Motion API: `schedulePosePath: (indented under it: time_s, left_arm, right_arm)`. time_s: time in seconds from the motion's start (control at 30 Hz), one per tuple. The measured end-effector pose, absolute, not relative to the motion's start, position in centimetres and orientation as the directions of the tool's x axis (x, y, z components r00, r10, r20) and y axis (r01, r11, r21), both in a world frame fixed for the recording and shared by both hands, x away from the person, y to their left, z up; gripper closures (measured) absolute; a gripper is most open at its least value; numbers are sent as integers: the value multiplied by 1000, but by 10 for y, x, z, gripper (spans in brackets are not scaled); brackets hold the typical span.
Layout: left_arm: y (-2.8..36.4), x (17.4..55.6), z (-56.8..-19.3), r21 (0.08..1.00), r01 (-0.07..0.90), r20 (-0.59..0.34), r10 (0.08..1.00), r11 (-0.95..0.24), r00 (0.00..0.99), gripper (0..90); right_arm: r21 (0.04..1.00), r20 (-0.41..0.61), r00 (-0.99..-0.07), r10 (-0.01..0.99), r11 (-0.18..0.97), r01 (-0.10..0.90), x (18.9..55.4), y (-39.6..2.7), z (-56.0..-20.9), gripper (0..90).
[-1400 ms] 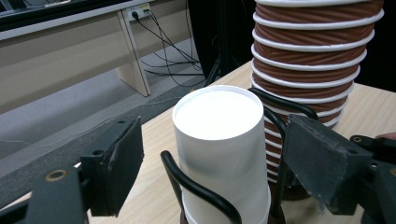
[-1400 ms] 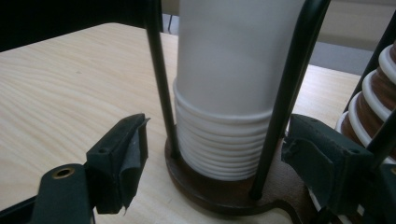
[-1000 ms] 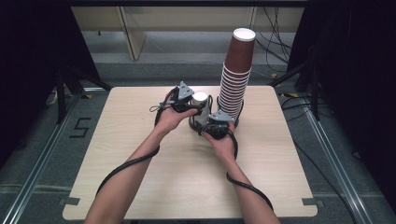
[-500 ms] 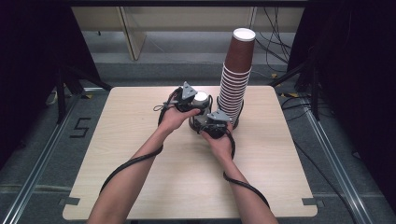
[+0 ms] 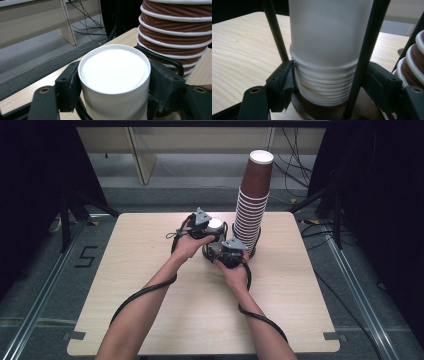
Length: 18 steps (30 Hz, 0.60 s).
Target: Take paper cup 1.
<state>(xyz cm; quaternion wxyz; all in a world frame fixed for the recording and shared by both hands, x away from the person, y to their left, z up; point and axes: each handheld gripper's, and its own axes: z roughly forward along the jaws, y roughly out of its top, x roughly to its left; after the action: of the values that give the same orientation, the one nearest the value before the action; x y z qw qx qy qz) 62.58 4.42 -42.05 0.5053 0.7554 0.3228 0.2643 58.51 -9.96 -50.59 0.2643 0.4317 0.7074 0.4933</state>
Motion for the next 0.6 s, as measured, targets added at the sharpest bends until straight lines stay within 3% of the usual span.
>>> schedulePosePath:
  time_s: [0.6]
  left_arm:
    - [44, 625, -406, 948, 191, 71, 751, -256, 657, 330]
  right_arm:
    - [928, 19, -500, 866, 170, 330, 586, -102, -505, 293]
